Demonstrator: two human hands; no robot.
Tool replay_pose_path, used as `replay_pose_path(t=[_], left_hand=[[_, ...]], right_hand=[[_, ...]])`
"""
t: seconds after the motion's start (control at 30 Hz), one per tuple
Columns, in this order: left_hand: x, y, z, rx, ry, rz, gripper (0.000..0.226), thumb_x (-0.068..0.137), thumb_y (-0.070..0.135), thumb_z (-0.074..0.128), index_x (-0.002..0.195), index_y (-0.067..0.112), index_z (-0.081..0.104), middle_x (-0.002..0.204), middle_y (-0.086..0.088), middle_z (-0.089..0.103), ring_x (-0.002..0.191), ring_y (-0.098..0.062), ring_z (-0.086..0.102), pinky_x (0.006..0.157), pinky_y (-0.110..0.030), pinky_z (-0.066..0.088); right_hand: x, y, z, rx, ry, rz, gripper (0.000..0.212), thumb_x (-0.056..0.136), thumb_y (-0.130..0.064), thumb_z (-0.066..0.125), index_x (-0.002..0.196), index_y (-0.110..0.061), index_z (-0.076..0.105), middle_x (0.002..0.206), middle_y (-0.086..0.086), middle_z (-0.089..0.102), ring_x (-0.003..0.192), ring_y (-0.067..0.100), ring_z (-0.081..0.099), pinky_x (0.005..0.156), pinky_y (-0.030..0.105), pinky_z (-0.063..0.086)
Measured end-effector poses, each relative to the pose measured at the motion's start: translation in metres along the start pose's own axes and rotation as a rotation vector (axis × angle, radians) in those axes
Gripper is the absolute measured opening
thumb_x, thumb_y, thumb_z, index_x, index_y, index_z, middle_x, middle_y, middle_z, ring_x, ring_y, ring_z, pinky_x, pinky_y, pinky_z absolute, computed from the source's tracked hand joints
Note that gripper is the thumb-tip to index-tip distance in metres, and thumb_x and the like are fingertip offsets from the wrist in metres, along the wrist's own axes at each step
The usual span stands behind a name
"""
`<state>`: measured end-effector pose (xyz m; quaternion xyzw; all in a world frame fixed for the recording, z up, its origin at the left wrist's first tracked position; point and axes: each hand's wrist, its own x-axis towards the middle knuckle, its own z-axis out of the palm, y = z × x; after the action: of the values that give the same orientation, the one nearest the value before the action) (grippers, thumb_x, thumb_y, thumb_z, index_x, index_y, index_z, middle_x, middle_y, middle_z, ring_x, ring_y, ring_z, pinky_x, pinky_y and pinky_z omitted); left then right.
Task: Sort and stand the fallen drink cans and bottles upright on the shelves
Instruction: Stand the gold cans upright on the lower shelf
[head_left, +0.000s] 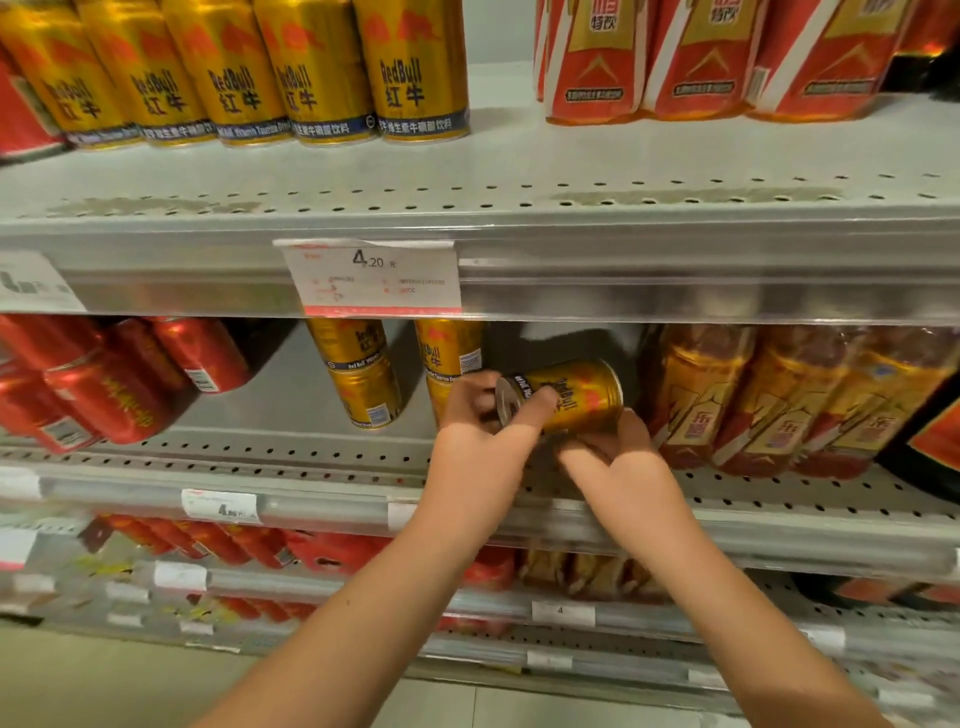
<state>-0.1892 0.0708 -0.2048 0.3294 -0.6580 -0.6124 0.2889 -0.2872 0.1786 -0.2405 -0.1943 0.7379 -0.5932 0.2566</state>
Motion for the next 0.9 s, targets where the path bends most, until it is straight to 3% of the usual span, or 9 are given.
replay_pose_path(t=[0.1, 0.17, 0.23, 0.3, 0.43, 0.6, 0.7, 0.83, 0.9], left_hand=[[0.002, -0.01, 0.003, -0.032, 0.006, -0.085, 0.043, 0.075, 0.055, 0.08, 0.107, 0.037, 0.056, 0.108, 0.004, 0.067, 0.092, -0.002, 0.068, 0.084, -0.023, 0.056], [0.003, -0.013, 0.003, 0.037, -0.03, -0.085, 0.034, 0.086, 0.051, 0.075, 0.109, 0.036, 0.055, 0.106, 0.007, 0.068, 0.084, 0.004, 0.066, 0.071, -0.014, 0.05], [0.004, -0.016, 0.001, 0.124, -0.073, -0.078, 0.032, 0.092, 0.052, 0.068, 0.118, 0.036, 0.057, 0.107, 0.013, 0.069, 0.093, 0.001, 0.065, 0.08, -0.024, 0.047], [0.006, -0.019, -0.004, 0.255, -0.115, -0.057, 0.037, 0.095, 0.056, 0.061, 0.127, 0.037, 0.058, 0.111, 0.017, 0.069, 0.102, -0.003, 0.063, 0.086, -0.031, 0.047], [0.005, -0.02, -0.03, 0.423, -0.064, 0.087, 0.022, 0.099, 0.047, 0.058, 0.116, 0.037, 0.066, 0.097, 0.02, 0.072, 0.093, 0.005, 0.065, 0.074, -0.01, 0.047], [0.012, -0.019, -0.093, 0.514, 0.218, 0.178, 0.002, 0.099, 0.042, 0.058, 0.099, 0.041, 0.06, 0.087, 0.024, 0.068, 0.079, 0.003, 0.065, 0.061, -0.026, 0.05], [0.029, -0.019, -0.125, 0.526, 0.307, 0.17, 0.028, 0.094, 0.045, 0.067, 0.114, 0.038, 0.049, 0.098, 0.022, 0.063, 0.084, 0.009, 0.059, 0.068, -0.023, 0.045], [0.057, -0.021, -0.128, 0.441, 0.215, 0.133, 0.057, 0.084, 0.044, 0.08, 0.127, 0.032, 0.044, 0.108, 0.024, 0.057, 0.092, 0.023, 0.055, 0.075, -0.001, 0.039], [0.069, -0.022, -0.126, 0.413, 0.213, 0.127, 0.068, 0.081, 0.049, 0.081, 0.134, 0.027, 0.045, 0.117, 0.015, 0.061, 0.104, 0.006, 0.058, 0.088, -0.014, 0.043]], right_hand=[[0.009, -0.01, -0.002, 0.377, -0.005, 0.126, 0.072, 0.071, -0.045, 0.079, 0.132, -0.019, 0.051, 0.118, 0.003, 0.07, 0.098, 0.016, 0.073, 0.097, 0.043, 0.055], [0.015, -0.012, 0.0, 0.266, 0.049, 0.045, 0.058, 0.078, -0.043, 0.081, 0.125, -0.024, 0.053, 0.106, -0.002, 0.072, 0.091, 0.006, 0.073, 0.092, 0.031, 0.057], [0.019, -0.011, 0.004, 0.153, 0.092, -0.032, 0.058, 0.082, -0.036, 0.08, 0.13, -0.032, 0.047, 0.103, -0.009, 0.069, 0.084, -0.008, 0.067, 0.073, 0.008, 0.052], [0.02, -0.012, 0.007, 0.096, 0.102, -0.107, 0.064, 0.083, -0.027, 0.081, 0.134, -0.036, 0.043, 0.107, -0.013, 0.065, 0.085, -0.014, 0.064, 0.065, 0.002, 0.047], [0.021, -0.021, 0.006, -0.119, 0.111, -0.229, 0.067, 0.082, -0.031, 0.081, 0.135, -0.046, 0.042, 0.12, -0.011, 0.06, 0.101, 0.003, 0.065, 0.086, 0.022, 0.053], [0.028, -0.023, -0.003, -0.373, 0.106, -0.241, 0.069, 0.085, -0.031, 0.077, 0.141, -0.046, 0.039, 0.123, -0.008, 0.055, 0.107, 0.015, 0.06, 0.089, 0.031, 0.049], [0.026, -0.019, 0.004, -0.477, 0.107, -0.255, 0.07, 0.085, -0.03, 0.076, 0.139, -0.049, 0.036, 0.121, -0.01, 0.05, 0.11, 0.017, 0.056, 0.088, 0.03, 0.044], [0.027, -0.017, 0.011, -0.518, 0.085, -0.213, 0.077, 0.086, -0.029, 0.076, 0.143, -0.051, 0.03, 0.138, -0.002, 0.047, 0.116, 0.02, 0.054, 0.094, 0.033, 0.045], [0.023, -0.02, 0.013, -0.584, 0.095, -0.189, 0.085, 0.084, -0.03, 0.078, 0.149, -0.048, 0.026, 0.149, 0.003, 0.039, 0.13, 0.026, 0.048, 0.103, 0.038, 0.045]])
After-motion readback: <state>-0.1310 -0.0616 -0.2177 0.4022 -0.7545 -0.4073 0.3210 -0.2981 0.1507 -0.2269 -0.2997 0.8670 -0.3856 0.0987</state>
